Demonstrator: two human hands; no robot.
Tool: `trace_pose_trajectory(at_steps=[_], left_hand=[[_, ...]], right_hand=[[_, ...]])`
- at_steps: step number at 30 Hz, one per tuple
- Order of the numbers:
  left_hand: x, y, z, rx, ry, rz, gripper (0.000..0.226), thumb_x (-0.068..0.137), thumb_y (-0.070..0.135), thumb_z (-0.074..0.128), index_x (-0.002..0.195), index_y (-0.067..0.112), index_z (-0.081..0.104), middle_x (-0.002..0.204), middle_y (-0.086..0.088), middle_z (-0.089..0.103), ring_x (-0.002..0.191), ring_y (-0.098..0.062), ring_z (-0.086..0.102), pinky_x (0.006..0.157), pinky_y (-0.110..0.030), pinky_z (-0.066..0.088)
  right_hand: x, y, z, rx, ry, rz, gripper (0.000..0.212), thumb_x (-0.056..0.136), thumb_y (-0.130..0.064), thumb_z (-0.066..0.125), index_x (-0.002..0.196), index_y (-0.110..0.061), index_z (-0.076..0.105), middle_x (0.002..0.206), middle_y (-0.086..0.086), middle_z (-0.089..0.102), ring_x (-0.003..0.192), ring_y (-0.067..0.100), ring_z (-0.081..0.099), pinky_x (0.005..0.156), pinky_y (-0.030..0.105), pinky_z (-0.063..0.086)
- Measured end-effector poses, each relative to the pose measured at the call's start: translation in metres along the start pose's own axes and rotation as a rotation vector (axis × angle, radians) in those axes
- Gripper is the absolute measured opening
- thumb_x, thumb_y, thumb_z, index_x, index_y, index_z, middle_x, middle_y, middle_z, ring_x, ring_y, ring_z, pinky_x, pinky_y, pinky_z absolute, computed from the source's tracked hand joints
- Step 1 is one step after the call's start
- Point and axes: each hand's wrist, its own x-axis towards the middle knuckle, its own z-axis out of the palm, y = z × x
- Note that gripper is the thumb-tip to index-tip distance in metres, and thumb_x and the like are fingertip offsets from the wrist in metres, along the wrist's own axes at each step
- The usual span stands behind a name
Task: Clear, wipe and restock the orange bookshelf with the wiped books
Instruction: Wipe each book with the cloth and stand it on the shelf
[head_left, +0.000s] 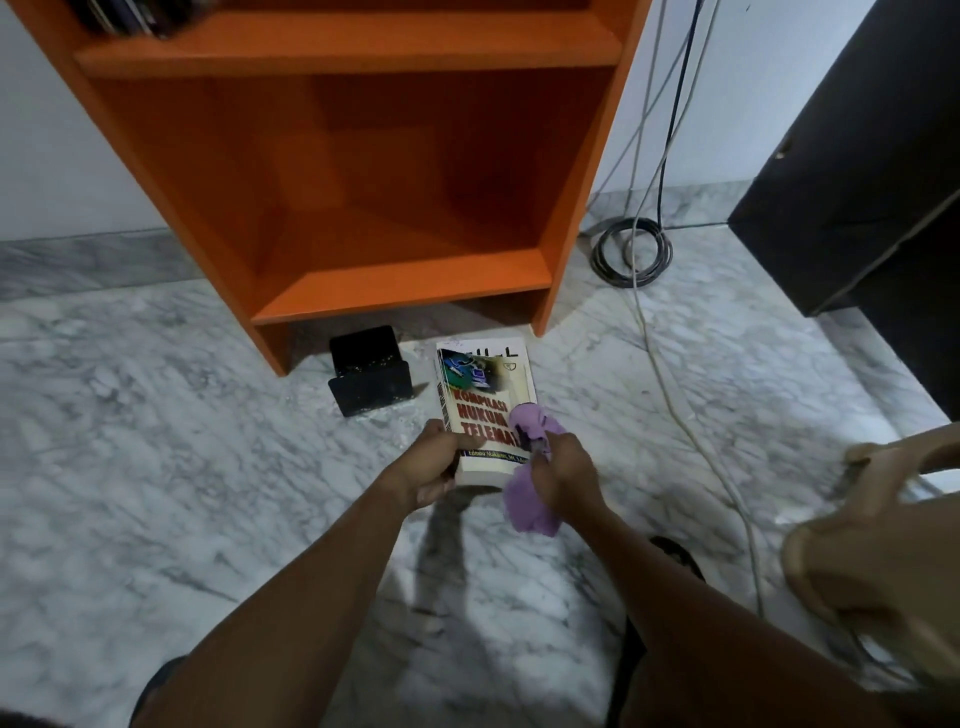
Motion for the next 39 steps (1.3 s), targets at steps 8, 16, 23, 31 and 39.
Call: trace_pose_trajectory(at_steps=[8, 16, 23, 31, 39], left_hand=[[-0.076, 0.044, -0.008, -0.024, -0.117, 0.264, 0.036, 0.093, -0.007, 0.056, 0.123, 0.012, 0.062, 0.107, -0.014, 0.074, 0.091, -0.028, 0.073, 0.072, -0.041, 0.062], [-0.146, 0.07, -0.005, 0.204, -0.222, 0.371, 0.048, 0.089, -0.006, 0.064, 0.132, 0.016, 0.059, 0.11, -0.016, 0.072, 0.089, -0.03, 0.071, 0.075, -0.039, 0.058], [-0.175, 0.084, -0.01, 0.173, -0.229, 0.438, 0.053, 0.09, -0.007, 0.063, 0.135, 0.021, 0.057, 0.109, -0.014, 0.075, 0.09, -0.03, 0.074, 0.073, -0.036, 0.064], [-0.181, 0.099, -0.013, -0.046, -0.245, 0.485, 0.045, 0.093, -0.004, 0.055, 0.131, 0.019, 0.06, 0.116, -0.016, 0.074, 0.094, -0.031, 0.074, 0.071, -0.041, 0.064], [-0.178, 0.124, -0.001, 0.115, -0.064, 0.445, 0.026, 0.101, 0.015, 0.057, 0.125, 0.025, 0.061, 0.114, -0.014, 0.075, 0.107, -0.037, 0.069, 0.105, -0.066, 0.043]], right_hand=[[-0.041, -0.092, -0.012, 0.152, -0.05, -0.525, 0.039, 0.11, -0.028, 0.04, 0.146, -0.018, 0.051, 0.149, 0.003, 0.05, 0.134, 0.01, 0.046, 0.113, 0.029, 0.037], [-0.004, -0.179, -0.056, 0.068, 0.202, -0.686, 0.043, 0.107, -0.045, 0.037, 0.138, -0.029, 0.062, 0.154, -0.004, 0.045, 0.146, 0.016, 0.034, 0.112, 0.043, 0.038], [0.006, -0.167, -0.082, 0.202, 0.38, -0.364, 0.034, 0.11, -0.034, 0.033, 0.105, -0.015, 0.061, 0.101, 0.007, 0.06, 0.09, 0.021, 0.058, 0.062, 0.02, 0.034], [-0.005, -0.14, -0.092, 1.181, -0.112, 0.2, 0.043, 0.102, -0.047, 0.052, 0.121, -0.013, 0.069, 0.118, 0.018, 0.07, 0.105, 0.04, 0.068, 0.092, 0.051, 0.056], [-0.033, -0.185, -0.124, 1.197, -0.358, -0.115, 0.056, 0.084, -0.014, 0.072, 0.136, -0.003, 0.058, 0.123, 0.027, 0.07, 0.11, 0.044, 0.069, 0.098, 0.062, 0.053]])
